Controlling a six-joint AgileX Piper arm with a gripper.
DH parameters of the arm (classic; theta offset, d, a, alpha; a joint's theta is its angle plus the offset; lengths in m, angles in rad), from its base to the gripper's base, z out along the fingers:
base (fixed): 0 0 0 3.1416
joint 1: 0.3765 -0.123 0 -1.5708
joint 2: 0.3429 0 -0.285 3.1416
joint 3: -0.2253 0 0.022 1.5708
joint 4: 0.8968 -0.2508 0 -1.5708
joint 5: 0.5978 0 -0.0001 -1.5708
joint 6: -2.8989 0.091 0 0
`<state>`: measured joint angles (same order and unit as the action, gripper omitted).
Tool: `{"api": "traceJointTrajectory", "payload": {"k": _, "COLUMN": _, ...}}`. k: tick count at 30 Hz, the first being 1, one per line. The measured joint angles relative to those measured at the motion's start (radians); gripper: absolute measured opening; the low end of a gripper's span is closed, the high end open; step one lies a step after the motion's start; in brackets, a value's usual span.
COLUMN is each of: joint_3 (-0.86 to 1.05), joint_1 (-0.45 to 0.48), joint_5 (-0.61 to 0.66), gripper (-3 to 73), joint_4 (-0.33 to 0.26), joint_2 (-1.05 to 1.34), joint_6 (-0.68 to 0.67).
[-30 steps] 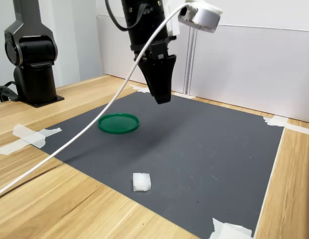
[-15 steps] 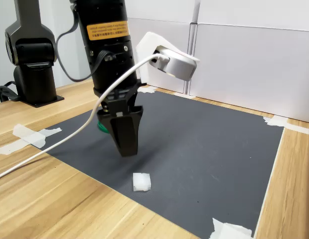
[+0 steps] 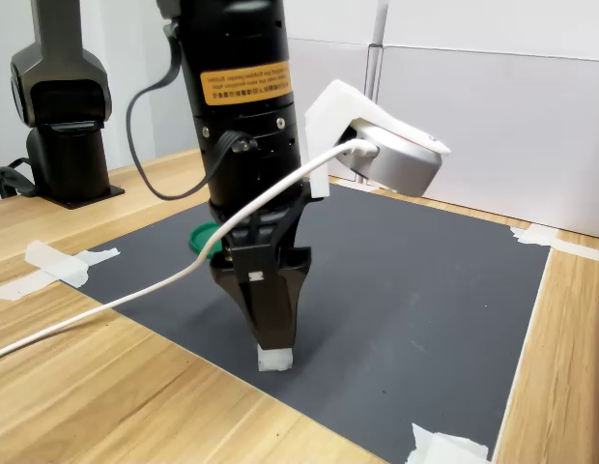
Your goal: Grasp a white terminal and put it in the green lid.
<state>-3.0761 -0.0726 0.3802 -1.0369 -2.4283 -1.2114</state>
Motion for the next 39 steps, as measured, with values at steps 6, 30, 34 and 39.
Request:
{"api": "traceJointTrajectory", "payload": {"k": 6, "joint_3": 0.000, "joint_1": 0.000, "joint_5": 0.001, "gripper": 63.3, "joint_4": 0.000, "joint_2": -0.004, "joint_6": 0.026}}
{"api": "traceJointTrajectory", "payload": {"k": 30, "joint_3": -0.001, "joint_1": 0.000, "joint_5": -0.039, "gripper": 45.4, "joint_4": 0.042, "joint_2": -0.089, "joint_6": 0.005}}
{"api": "traceJointTrajectory", "payload": {"k": 34, "joint_3": -0.002, "joint_1": 0.000, "joint_5": -0.047, "gripper": 32.0, "joint_4": 0.047, "joint_2": -0.090, "joint_6": 0.005}}
{"api": "traceJointTrajectory", "payload": {"k": 39, "joint_3": -0.002, "joint_1": 0.000, "joint_5": -0.046, "gripper": 32.0, "joint_4": 0.049, "joint_2": -0.087, "joint_6": 0.005}}
